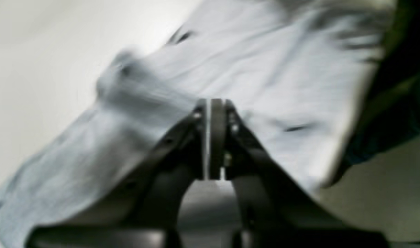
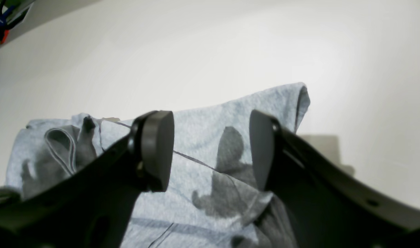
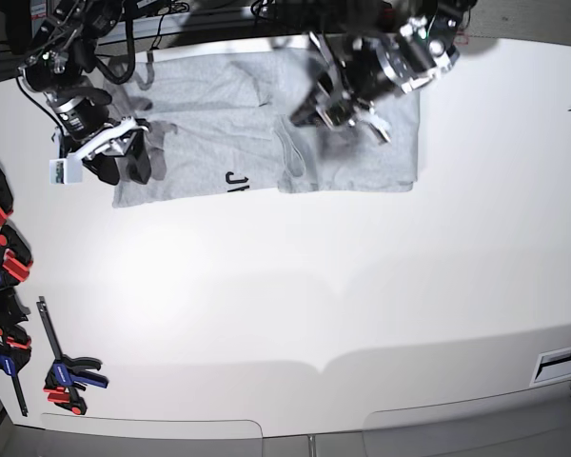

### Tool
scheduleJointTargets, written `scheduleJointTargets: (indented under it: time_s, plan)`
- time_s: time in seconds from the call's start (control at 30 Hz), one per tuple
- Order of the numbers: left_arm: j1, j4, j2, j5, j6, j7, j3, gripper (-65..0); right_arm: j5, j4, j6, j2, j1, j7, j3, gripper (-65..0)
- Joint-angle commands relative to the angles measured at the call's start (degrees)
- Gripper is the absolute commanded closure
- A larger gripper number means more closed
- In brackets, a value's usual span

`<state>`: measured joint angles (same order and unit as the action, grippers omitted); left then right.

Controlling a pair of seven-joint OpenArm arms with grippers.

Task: Fold the T-shirt properly
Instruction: 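Move the left gripper onto the shirt's middle and grasp the fabric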

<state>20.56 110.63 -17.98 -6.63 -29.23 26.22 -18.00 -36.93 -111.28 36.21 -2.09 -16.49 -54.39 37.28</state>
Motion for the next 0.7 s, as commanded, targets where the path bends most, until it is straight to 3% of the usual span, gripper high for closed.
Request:
scheduleJointTargets:
  time_s: [0.0, 0.2, 0.4, 0.67]
  plan:
    - [-1.27, -1.31, 0.11, -0.9, -0.26, -1.2, -0.11, 0.0, -1.18, -1.09, -0.04, -0.61, 0.31, 1.62, 0.2, -32.9]
    - [-8.41, -16.28, 4.52, -0.92, -0.28, -0.55, -0.11, 0.0, -1.18, -1.09, -0.04, -0.61, 0.31, 1.62, 0.2, -32.9]
    - [-12.07, -19.54, 9.35, -0.94, -0.31, -0.33, -0.5, 0.0, -1.16, -1.09, -0.02, -0.61, 0.31, 1.55, 0.2, -32.9]
    - [-15.87, -19.54, 9.7, -0.9, -0.31, 3.96, -6.69, 0.0, -1.16, -1.09, -0.02, -0.59, 0.31, 1.51, 0.2, -32.9]
